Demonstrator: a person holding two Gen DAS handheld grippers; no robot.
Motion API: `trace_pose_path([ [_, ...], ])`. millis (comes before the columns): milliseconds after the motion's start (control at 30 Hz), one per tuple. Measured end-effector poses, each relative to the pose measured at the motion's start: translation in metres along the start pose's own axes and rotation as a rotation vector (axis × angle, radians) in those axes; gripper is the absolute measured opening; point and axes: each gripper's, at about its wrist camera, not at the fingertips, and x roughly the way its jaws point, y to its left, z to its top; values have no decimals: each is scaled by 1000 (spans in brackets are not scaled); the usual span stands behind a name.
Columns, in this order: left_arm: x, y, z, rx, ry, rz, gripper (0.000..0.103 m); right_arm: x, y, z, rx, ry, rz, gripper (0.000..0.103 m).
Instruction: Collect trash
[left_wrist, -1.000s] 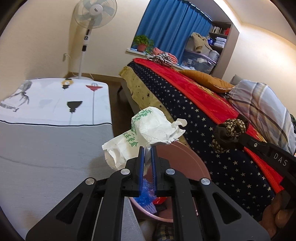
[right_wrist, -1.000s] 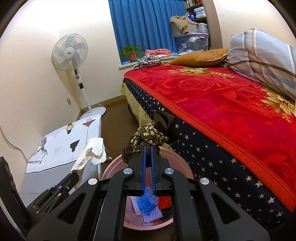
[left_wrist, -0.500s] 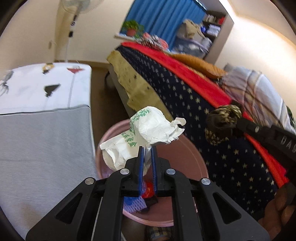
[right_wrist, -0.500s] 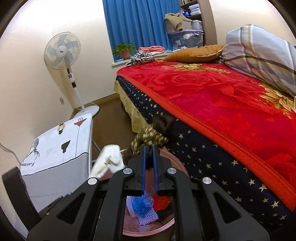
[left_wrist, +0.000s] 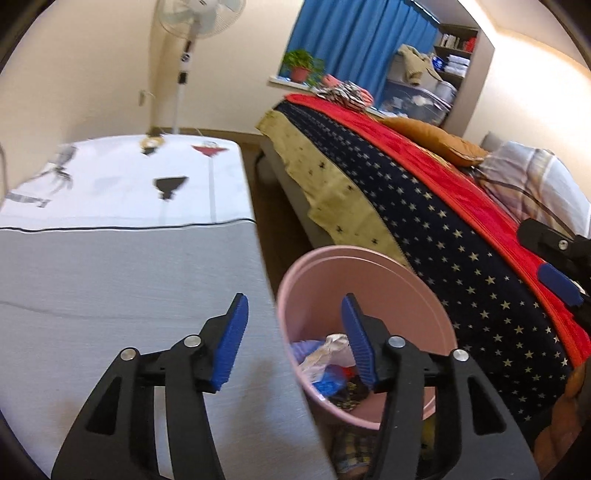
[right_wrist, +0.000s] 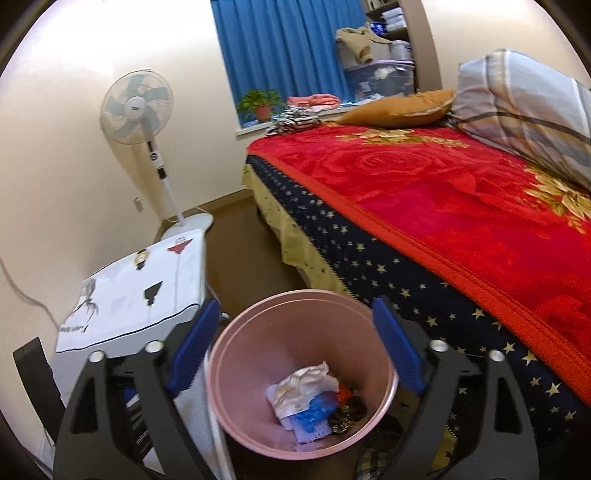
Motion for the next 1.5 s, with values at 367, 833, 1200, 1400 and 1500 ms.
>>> trace_pose_path([
  [367,-63,34,5,-43,-102,169,85,-28,22,-12,-51,24,83,98],
  [833,-147,51,-21,-74,-195,326,95,-72,55,-49,-185,17,151,98],
  [1200,-173,62,-51,-67,-196,391,95,-76,78,-79,-258,28,189,98],
  [1400,-169,71,-56,-105,-191,392,95,-75,88,-84,-284,32,198,98],
  [1500,-169,71,-57,-96,-199,405,95,-75,90,-86,-293,29,191,98],
])
